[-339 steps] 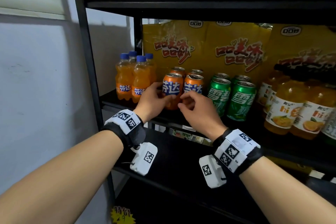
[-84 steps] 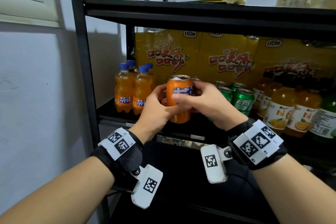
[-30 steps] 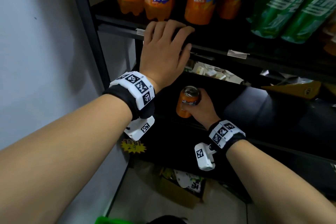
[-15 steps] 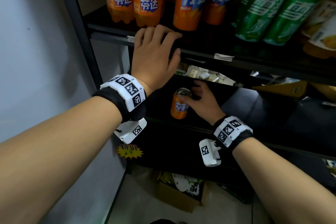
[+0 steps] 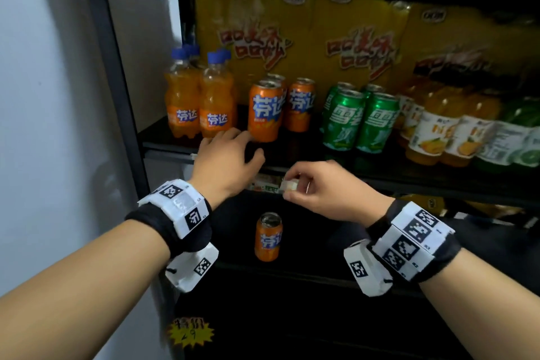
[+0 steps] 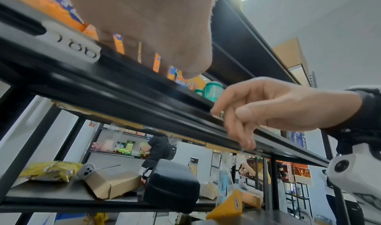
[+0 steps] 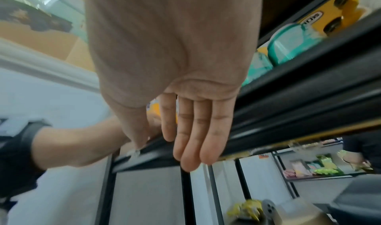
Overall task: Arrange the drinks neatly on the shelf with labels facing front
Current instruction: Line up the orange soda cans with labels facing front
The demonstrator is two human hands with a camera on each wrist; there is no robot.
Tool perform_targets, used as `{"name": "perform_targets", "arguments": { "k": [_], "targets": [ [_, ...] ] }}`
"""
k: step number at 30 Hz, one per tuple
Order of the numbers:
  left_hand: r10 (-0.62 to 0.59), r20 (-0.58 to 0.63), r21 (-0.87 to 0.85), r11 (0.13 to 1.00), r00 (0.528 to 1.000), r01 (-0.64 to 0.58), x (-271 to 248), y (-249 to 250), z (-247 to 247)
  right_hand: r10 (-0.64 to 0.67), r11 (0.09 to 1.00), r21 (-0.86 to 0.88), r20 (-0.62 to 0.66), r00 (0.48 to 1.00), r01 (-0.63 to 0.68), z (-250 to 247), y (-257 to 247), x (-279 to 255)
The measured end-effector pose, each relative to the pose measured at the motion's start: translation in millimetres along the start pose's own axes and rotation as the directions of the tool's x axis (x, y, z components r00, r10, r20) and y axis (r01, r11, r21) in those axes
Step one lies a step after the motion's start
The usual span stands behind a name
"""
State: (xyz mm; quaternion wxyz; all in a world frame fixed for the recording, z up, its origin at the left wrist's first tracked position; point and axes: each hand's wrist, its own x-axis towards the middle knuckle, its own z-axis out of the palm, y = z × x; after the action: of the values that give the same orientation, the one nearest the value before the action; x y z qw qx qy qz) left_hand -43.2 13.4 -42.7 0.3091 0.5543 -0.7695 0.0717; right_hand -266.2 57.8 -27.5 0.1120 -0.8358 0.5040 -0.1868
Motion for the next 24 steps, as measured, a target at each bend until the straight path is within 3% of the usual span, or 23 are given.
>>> {"name": "perform_targets", "arguments": {
  "k": [7, 12, 18, 24],
  "targets": [
    [-0.026, -0.103, -0.224, 0.975, 0.994, 0.003, 40, 14, -23, 0.015, 0.987, 0.160, -0.211, 0.977, 0.019, -64, 1, 36],
    [-0.020, -0.080, -0.168, 0.986, 0.997, 0.007, 77, 26, -34, 0.101, 0.967, 0.252, -0.321, 0.942, -0.018, -105, 4, 91],
    [-0.048, 0.033, -0.088, 0.995, 0.998, 0.051, 106, 32, -31, 0.084, 0.994, 0.080, -0.225, 0.971, -0.068, -117, 4, 142],
    [-0.001, 0.107, -0.017, 1.000, 0.994, 0.003, 118, 34, -31, 0.097, 0.991, -0.084, -0.117, 0.988, -0.107, -111, -3, 173]
  ]
}}
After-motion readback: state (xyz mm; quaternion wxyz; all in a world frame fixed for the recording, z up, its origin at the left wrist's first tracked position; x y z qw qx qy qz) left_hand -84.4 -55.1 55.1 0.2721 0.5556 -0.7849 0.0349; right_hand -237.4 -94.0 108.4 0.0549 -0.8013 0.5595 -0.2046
